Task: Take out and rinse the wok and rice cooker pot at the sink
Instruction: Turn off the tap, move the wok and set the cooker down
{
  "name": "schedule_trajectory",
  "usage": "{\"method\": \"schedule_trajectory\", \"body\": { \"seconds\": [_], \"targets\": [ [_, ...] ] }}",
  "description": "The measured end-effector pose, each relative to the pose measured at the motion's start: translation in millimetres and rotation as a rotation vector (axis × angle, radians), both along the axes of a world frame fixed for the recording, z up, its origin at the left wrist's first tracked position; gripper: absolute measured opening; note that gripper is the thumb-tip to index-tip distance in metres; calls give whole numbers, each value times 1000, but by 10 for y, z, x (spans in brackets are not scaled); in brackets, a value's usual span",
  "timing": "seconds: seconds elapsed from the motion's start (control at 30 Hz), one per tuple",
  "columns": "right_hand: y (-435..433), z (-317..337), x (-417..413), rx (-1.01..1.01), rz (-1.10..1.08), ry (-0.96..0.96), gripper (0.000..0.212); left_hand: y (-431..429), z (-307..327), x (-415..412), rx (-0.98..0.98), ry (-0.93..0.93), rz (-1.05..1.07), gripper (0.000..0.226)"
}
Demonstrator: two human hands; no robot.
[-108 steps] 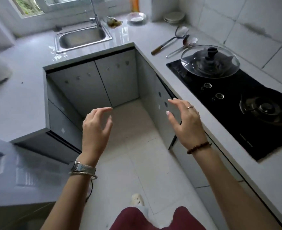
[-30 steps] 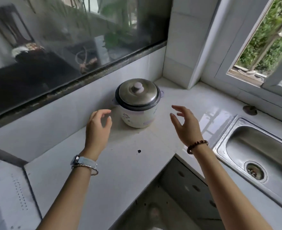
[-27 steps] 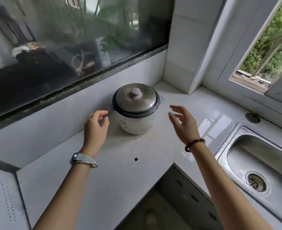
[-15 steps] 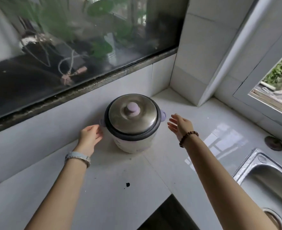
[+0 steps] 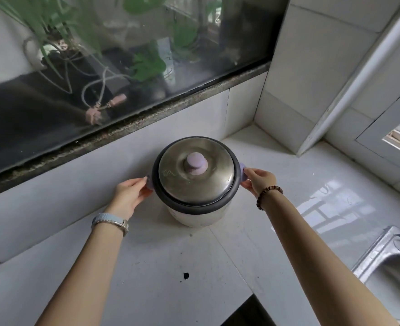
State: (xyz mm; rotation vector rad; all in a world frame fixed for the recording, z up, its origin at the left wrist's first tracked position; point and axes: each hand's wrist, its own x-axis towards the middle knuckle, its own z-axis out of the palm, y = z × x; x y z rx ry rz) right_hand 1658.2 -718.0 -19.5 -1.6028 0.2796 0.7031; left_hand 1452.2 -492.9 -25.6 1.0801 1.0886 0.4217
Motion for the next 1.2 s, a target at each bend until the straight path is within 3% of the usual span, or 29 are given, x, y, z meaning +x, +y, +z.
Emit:
{"method": "schedule_trajectory", "body": {
  "seconds": [0.2, 0.5, 0.8, 1.07, 1.2],
  "targets": [
    [-23, 64, -11, -167, 95, -205, 22, -2, -23, 64, 50, 47, 10, 27],
    [-130, 55, -162, -216, 53, -197, 20, -46, 44, 52, 113, 97, 18, 25],
    [-494, 253, -514, -221, -12, -186, 17, -212, 209, -193, 125, 86, -27, 27],
    [-947, 522, -1212, -88, -175, -211, 9, -480, 502, -626, 119, -5, -148, 21],
    [-1220, 582, -1652, -70, -269, -223, 21, -641, 650, -906, 130, -31, -240, 9]
  ]
}}
